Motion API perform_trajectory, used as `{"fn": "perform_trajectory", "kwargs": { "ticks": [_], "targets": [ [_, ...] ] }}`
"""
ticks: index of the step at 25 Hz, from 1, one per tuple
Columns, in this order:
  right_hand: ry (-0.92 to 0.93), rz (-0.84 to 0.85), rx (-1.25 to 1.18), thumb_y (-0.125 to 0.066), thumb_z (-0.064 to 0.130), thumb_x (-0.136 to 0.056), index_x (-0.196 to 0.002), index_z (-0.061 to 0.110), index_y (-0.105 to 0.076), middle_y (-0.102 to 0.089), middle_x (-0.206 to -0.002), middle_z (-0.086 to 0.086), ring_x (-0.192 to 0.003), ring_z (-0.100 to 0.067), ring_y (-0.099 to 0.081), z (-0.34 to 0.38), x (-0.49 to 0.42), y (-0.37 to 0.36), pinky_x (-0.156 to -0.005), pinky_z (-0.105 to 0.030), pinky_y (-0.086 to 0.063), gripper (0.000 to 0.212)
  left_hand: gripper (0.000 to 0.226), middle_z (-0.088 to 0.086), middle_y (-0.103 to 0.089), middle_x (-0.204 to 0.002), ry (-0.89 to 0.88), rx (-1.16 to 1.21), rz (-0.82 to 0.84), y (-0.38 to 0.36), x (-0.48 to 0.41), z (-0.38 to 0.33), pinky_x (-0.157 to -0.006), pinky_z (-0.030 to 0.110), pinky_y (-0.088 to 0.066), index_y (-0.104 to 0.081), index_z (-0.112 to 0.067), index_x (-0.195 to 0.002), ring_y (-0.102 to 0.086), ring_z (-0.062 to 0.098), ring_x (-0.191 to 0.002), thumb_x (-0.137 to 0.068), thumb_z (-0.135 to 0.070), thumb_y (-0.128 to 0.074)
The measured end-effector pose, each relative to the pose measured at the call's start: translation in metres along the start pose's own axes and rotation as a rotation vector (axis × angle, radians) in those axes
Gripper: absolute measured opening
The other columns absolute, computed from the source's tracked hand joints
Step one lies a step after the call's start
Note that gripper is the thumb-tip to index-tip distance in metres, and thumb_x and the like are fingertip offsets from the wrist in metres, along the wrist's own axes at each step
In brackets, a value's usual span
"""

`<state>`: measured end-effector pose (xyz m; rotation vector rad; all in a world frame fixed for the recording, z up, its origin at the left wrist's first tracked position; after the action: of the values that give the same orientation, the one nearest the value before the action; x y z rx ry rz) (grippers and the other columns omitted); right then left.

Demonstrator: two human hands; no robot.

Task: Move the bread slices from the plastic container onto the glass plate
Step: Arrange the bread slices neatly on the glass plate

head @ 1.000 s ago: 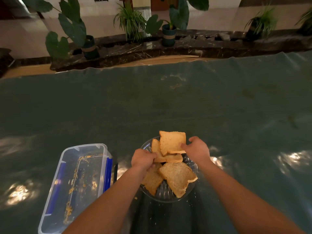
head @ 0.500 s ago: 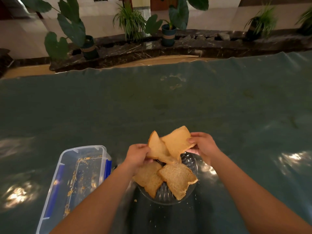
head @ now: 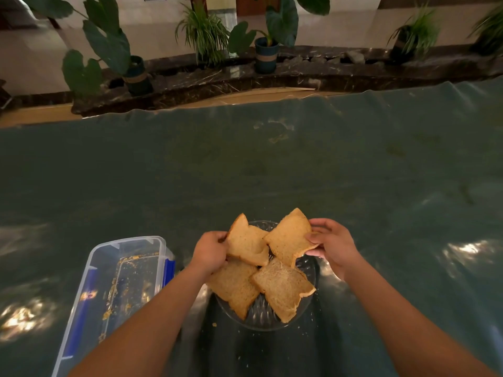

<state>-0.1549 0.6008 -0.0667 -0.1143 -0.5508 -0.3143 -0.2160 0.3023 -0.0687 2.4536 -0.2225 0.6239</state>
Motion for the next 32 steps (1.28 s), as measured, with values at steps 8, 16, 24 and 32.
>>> {"fn": "perform_trajectory", "kwargs": {
  "ticks": [8, 16, 24, 32],
  "targets": [
    [0.002, 0.165, -0.111, -0.064, -0.006, -0.084, -0.111, 0.008, -0.066, -0.075, -0.100, -0.013, -0.083, -0.029, -0.073, 0.017, -0.001, -0.007, -0.063, -0.035, -0.062, 0.031, 0.033, -0.001, -0.070, -0.088, -0.133, -0.122, 0.027, -0.001, -0.009, -0.019, -0.073, 0.041, -0.059, -0.067, -0.019, -0.120, -0.068, 0.023, -0.083, -0.096, -0.009, -0.048],
    [0.025, 0.219, -0.138, -0.063, -0.008, -0.084, -0.110, 0.007, -0.065, -0.075, -0.096, -0.013, -0.079, -0.029, -0.072, 0.019, 0.005, -0.003, -0.065, -0.039, -0.064, 0.030, 0.031, -0.002, -0.070, -0.096, -0.147, -0.067, 0.090, 0.009, -0.016, -0.013, -0.058, 0.024, -0.050, -0.067, -0.016, -0.121, -0.066, 0.018, -0.083, -0.096, -0.008, -0.050],
    [0.001, 0.430, -0.109, -0.067, -0.005, -0.080, -0.113, 0.005, -0.066, -0.073, -0.100, -0.015, -0.079, -0.027, -0.072, 0.022, 0.012, -0.023, -0.060, -0.034, -0.063, 0.034, 0.038, 0.007, -0.064, -0.111, -0.356, -0.486, 0.100, -0.004, -0.022, -0.037, -0.085, 0.031, -0.045, -0.067, -0.020, -0.121, -0.059, 0.026, -0.104, -0.095, -0.006, -0.043],
    [0.037, 0.230, 0.631, -0.053, -0.013, -0.080, -0.100, 0.017, -0.065, -0.064, -0.101, -0.005, -0.086, -0.024, -0.065, 0.007, -0.024, -0.033, -0.062, -0.034, -0.057, 0.039, 0.037, 0.007, -0.069, -0.112, -0.299, -0.428, 0.027, -0.005, -0.020, -0.037, -0.086, 0.034, -0.050, -0.070, -0.018, -0.116, -0.062, 0.027, -0.104, -0.093, -0.006, -0.043]
  ]
}}
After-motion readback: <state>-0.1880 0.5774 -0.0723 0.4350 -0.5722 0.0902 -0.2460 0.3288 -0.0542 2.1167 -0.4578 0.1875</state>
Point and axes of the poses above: each hand's wrist, its own x-axis away from the middle knuckle, its own y-axis out of the back of the hand, z = x × y, the point moved 8 cm from there along -x, towards the middle knuckle
